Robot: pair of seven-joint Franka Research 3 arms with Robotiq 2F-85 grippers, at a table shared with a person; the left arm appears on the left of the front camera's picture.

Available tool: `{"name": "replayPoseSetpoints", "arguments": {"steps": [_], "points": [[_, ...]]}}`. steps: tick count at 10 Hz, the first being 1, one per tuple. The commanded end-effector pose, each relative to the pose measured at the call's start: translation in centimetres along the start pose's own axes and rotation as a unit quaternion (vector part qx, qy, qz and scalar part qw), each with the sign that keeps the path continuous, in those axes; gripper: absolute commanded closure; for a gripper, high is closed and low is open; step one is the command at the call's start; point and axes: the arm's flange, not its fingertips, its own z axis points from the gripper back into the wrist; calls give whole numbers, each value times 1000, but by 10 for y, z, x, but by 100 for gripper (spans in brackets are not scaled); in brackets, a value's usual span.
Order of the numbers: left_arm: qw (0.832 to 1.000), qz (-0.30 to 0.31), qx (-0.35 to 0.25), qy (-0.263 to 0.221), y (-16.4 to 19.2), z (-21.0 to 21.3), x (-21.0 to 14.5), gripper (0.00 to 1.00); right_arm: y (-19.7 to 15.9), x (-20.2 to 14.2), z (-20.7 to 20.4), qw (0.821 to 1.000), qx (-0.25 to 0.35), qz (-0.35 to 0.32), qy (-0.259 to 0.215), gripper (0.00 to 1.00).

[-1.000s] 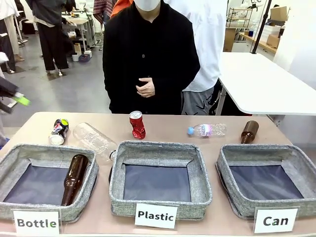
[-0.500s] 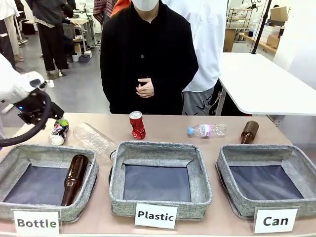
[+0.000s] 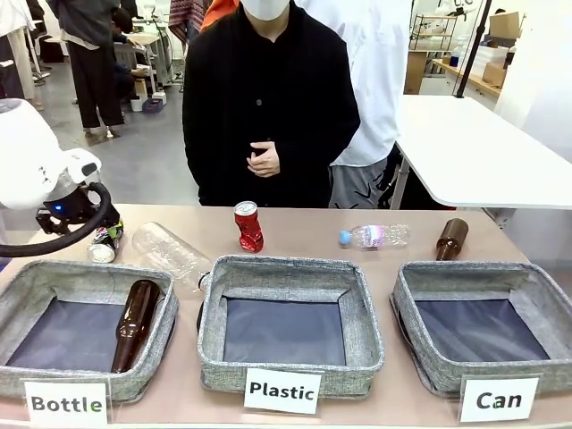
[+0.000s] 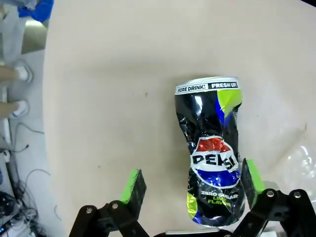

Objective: Sort the can waste into the basket.
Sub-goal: Pick up the can waste from the table and place it in the right Fabric basket.

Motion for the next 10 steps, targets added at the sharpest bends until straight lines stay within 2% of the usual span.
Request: {"name": "replayPoseSetpoints", "arguments": {"steps": [1, 5, 6, 7, 8, 10], "points": [[1000, 7, -6, 13, -13, -3, 10, 0, -1, 4, 0, 1000, 10, 13, -5, 0], [1000, 22, -7, 13, -16, -12, 15, 0, -1, 4, 0, 1000, 10, 13, -5, 0], [1000, 27, -11, 11, -16, -16, 17, 41, -1, 4, 0, 1000, 10, 13, -5, 0], [999, 30, -11, 13, -16, -19, 16, 59, -1, 4, 0, 1000, 10, 13, -5, 0], [999, 28, -10, 18, -18, -22, 17, 100, -1, 4, 0, 1000, 10, 13, -5, 0], [999, 28, -6, 28, -20, -29, 19, 100, -1, 4, 0, 1000, 10, 13, -5, 0]]}}
